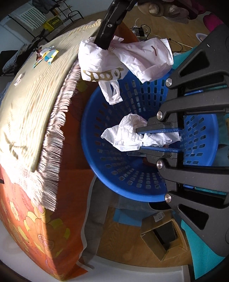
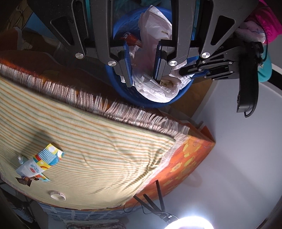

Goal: Collect trash
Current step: 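Open both tools to drop the tissue and bag into the basket, then move both open tools back over the bed toward the toothpaste tube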

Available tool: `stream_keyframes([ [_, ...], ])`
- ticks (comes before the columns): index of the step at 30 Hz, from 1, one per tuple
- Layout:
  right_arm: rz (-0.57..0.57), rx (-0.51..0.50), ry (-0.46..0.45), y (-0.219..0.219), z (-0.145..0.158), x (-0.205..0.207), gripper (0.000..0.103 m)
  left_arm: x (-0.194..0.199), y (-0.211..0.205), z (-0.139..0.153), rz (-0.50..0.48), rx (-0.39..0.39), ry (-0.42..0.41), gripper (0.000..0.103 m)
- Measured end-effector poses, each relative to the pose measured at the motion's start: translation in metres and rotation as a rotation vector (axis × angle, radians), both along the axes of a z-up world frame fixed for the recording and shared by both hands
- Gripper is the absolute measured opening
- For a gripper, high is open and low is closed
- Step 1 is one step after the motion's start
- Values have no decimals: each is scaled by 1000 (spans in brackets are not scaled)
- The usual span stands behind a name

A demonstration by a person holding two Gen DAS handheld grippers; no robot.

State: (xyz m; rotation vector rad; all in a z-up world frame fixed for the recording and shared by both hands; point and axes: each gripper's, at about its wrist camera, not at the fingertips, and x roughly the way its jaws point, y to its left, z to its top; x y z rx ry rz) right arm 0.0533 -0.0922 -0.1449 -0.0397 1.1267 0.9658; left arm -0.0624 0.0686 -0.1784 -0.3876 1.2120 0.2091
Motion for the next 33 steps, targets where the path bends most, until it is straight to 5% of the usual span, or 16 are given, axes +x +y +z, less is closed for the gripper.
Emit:
stream_keyframes([
  [6, 5, -23, 22, 5, -9, -2, 22, 0, 1, -6, 10, 2, 20, 16],
  [10, 10, -35, 35, 7, -13, -3, 24, -1, 3, -5, 17, 9, 17, 44],
  [15, 11, -54, 50, 10, -18, -3, 48, -3, 3, -5, 17, 9, 19, 49],
  [18, 9, -58, 51, 11, -19, -3, 48, -2, 2, -5, 20, 14, 16, 61],
  [24, -4, -71, 46, 11, -18, -1, 59, -2, 2, -4, 26, 21, 13, 68],
  [33, -31, -91, 16, 9, -15, 3, 63, -1, 1, -2, 27, 20, 9, 68],
])
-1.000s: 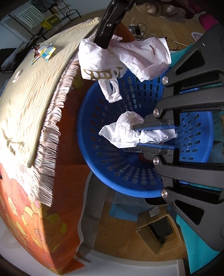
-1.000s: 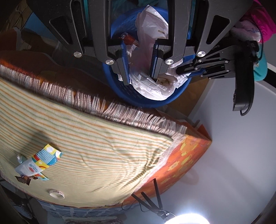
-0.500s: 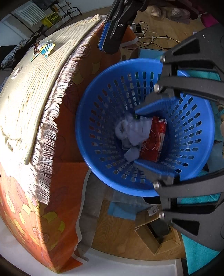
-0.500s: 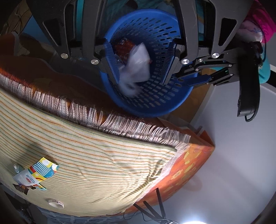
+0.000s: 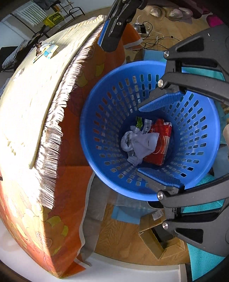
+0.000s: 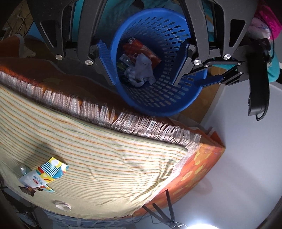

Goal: Collect trash
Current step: 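Move both open tools back over the bed toward the toothpaste tube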

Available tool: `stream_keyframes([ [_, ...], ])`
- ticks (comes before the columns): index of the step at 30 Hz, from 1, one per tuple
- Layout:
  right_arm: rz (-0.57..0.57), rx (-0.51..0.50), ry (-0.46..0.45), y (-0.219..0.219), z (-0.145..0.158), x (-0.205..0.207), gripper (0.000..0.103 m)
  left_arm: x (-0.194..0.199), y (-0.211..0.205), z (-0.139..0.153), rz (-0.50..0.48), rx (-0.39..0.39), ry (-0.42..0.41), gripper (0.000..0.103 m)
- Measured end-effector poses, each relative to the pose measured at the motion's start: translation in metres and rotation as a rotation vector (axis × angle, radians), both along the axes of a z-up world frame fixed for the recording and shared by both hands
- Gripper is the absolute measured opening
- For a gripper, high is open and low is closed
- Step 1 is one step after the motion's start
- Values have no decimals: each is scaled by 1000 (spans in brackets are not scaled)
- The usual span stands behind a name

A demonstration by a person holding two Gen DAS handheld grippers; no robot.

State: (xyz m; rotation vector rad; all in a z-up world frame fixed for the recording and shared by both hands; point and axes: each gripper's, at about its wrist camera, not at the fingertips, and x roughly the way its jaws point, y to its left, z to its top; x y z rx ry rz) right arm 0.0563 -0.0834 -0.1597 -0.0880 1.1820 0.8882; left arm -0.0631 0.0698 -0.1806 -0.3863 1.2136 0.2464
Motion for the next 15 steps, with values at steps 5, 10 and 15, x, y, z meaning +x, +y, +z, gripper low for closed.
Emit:
stream_keyframes([
  [5, -18, -26, -38, -3, 4, 2, 64, 1, 0, 2, 6, -5, -6, 68],
  [10, -43, -44, -72, -8, 9, 8, 65, 3, 1, 5, 8, -11, -12, 68],
  [15, -76, -72, -121, -15, 15, 14, 65, 11, -1, 9, -4, -15, -19, 68],
])
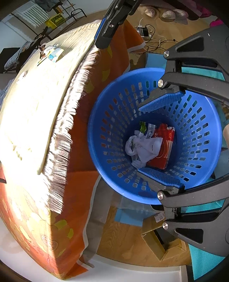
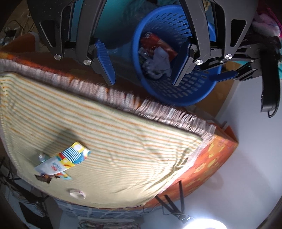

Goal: Collect trash
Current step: 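Move both open tools back over the bed toward the toothpaste tube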

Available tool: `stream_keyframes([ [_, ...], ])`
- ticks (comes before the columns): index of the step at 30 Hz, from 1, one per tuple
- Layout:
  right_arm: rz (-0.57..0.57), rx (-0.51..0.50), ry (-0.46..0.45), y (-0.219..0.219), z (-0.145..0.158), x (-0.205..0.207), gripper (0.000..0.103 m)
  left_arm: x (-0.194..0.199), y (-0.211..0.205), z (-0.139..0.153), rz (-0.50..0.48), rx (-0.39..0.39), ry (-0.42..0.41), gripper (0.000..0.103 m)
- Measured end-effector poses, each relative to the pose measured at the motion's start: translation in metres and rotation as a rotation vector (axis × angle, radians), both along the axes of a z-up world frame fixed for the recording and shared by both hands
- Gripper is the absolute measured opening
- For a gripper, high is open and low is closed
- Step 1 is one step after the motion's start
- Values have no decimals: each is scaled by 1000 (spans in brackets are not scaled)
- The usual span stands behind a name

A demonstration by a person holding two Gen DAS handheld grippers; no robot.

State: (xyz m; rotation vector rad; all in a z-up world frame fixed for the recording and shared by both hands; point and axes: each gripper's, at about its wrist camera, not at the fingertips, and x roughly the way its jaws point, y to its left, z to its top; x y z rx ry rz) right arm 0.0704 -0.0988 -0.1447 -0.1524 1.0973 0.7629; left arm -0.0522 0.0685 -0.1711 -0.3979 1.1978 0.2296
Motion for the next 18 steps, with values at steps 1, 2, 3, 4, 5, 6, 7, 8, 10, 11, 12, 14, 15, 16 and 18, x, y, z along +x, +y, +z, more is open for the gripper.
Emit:
stream_keyframes([
  [1, -7, -3, -9, -2, 1, 1, 65, 2, -1, 1, -4, 1, -2, 68],
  [2, -13, -5, -17, -4, 3, 3, 65, 4, -2, 3, -9, 3, -4, 68],
  [3, -22, -8, -24, -7, 4, 5, 65, 7, -4, 4, -15, 5, -8, 68],
  [4, -31, -9, -28, -9, 5, 8, 65, 10, -5, 6, -22, 6, -11, 68],
  [5, -40, -7, -30, -12, 6, 10, 66, 13, -6, 8, -27, 6, -14, 68],
  [6, -50, 0, -28, -17, 7, 14, 66, 16, -8, 11, -34, 6, -19, 68],
  [7, -59, 8, -24, -21, 8, 17, 66, 20, -9, 13, -40, 8, -24, 68],
  [8, -72, 14, -21, -25, 8, 20, 66, 24, -11, 16, -49, 11, -31, 68],
  [10, -98, 30, -16, -36, 11, 28, 66, 33, -14, 22, -65, 17, -44, 68],
  [11, -110, 39, -13, -42, 13, 32, 66, 38, -16, 24, -74, 19, -50, 68],
  [12, -126, 50, -10, -49, 15, 37, 66, 44, -19, 27, -87, 21, -59, 68],
  [14, -146, 61, -10, -58, 18, 44, 66, 56, -24, 34, -109, 26, -72, 68],
  [15, -161, 67, -13, -66, 20, 50, 66, 63, -28, 37, -124, 29, -79, 68],
  [16, -168, 71, -14, -69, 21, 53, 66, 68, -30, 40, -136, 30, -86, 68],
  [18, -187, 83, -15, -79, 25, 62, 66, 81, -38, 46, -163, 29, -102, 68],
])
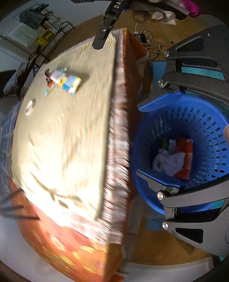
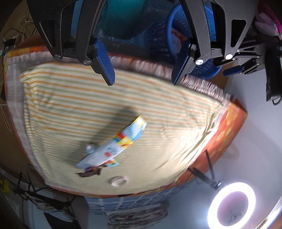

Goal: Collect trash
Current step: 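Move both open tools back over the bed toward the toothpaste tube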

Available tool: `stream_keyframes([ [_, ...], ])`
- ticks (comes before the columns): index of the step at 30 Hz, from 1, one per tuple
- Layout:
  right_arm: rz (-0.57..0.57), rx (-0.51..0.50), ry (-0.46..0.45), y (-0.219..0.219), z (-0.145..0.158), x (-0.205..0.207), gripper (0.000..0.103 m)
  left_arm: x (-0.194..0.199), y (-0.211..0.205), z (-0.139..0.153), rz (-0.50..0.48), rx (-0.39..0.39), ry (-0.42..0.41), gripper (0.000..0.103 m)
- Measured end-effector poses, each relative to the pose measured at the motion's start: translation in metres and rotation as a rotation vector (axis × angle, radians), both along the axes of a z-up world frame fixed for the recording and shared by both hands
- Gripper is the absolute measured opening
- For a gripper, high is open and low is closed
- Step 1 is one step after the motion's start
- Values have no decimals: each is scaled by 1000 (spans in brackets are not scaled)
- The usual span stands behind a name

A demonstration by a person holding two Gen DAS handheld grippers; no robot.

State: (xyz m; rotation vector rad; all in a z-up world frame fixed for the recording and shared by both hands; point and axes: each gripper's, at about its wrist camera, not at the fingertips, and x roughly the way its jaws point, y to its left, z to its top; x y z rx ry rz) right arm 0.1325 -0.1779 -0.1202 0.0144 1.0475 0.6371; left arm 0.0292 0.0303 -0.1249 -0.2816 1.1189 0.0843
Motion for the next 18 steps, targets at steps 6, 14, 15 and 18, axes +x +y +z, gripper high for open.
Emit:
stream_keyframes([
  [6, -67, 40, -4, -29, 10, 27, 66, 35, -25, 15, -85, 3, -37, 68],
  [14, -110, 90, -12, -52, 25, 67, 66, 85, -54, 28, -179, 13, -76, 68],
  [15, -116, 104, -8, -54, 27, 74, 66, 91, -58, 29, -191, 16, -79, 68],
  [18, -126, 116, -10, -55, 31, 94, 66, 113, -69, 30, -232, 21, -83, 68],
])
